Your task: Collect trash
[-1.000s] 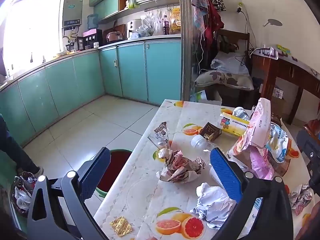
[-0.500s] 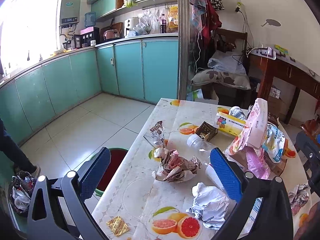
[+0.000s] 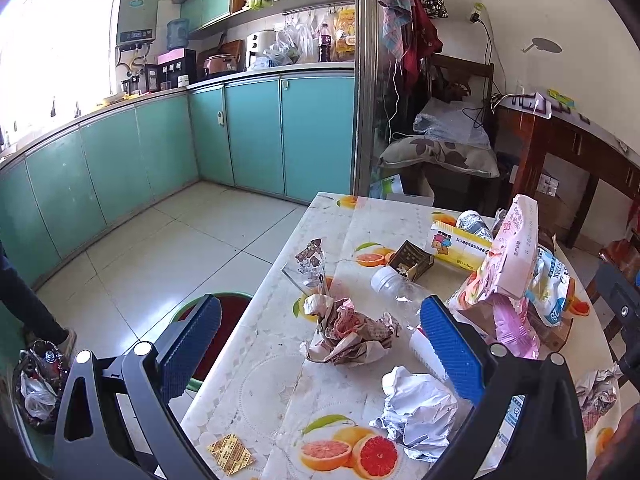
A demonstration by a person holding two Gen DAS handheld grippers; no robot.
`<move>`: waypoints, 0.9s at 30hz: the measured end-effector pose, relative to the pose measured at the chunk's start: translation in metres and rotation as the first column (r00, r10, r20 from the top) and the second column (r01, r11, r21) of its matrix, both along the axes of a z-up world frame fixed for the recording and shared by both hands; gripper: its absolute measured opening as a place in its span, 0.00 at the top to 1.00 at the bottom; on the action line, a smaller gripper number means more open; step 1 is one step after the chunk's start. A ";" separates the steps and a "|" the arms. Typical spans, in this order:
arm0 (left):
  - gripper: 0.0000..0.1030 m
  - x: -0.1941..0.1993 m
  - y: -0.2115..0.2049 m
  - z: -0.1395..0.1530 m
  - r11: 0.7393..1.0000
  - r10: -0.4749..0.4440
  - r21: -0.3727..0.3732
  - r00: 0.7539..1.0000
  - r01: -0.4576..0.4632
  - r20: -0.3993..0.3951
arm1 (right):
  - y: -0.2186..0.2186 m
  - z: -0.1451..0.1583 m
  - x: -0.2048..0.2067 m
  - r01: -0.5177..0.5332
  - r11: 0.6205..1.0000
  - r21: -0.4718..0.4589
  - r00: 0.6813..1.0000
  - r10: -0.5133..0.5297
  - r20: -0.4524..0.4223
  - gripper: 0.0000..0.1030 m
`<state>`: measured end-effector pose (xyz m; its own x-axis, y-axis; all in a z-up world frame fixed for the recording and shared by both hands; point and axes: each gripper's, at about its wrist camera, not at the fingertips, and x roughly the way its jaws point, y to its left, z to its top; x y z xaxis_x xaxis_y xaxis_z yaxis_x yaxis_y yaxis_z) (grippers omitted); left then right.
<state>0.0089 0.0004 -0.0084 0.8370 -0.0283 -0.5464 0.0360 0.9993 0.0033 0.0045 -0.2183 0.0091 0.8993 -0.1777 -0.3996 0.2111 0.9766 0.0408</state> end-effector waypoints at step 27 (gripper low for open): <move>0.06 0.000 0.003 0.000 1.000 0.004 -0.004 1.000 -0.004 0.000 | 0.001 -0.001 0.000 0.014 1.000 -0.017 1.000 -0.014 -0.002 0.03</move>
<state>0.0085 0.0038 -0.0086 0.8374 -0.0275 -0.5460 0.0323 0.9995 -0.0008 0.0044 -0.2175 0.0084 0.8958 -0.1966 -0.3987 0.2244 0.9742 0.0239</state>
